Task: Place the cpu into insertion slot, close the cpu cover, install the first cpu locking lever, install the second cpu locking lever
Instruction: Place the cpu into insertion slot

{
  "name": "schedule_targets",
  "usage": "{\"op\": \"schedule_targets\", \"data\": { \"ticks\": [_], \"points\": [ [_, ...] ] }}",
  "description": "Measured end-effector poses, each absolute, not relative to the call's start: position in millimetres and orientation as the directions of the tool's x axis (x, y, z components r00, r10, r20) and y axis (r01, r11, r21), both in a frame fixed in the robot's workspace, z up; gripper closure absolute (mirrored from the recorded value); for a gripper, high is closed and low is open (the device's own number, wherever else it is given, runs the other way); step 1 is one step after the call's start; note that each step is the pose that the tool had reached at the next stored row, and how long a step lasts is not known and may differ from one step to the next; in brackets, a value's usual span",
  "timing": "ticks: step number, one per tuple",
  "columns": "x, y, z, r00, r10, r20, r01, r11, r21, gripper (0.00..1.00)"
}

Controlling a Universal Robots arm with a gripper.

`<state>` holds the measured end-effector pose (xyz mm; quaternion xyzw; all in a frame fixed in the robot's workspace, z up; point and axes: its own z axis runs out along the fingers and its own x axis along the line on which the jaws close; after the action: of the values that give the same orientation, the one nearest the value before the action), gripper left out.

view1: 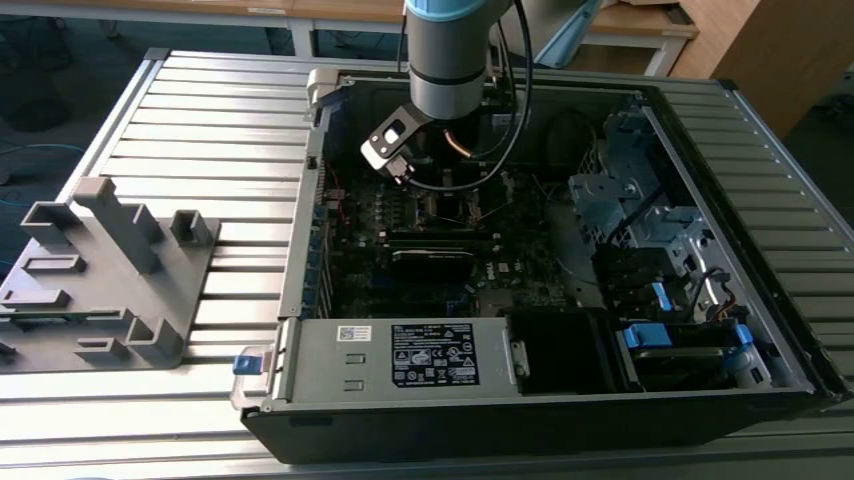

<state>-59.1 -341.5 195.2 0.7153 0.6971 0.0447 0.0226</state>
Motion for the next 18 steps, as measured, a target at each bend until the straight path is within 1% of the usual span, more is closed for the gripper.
{"op": "schedule_targets", "data": {
  "ticks": [18],
  "points": [
    [-56.7, -341.5, 195.0, 0.024, 0.999, 0.032, 0.995, -0.027, 0.095, 0.46]
  ]
}}
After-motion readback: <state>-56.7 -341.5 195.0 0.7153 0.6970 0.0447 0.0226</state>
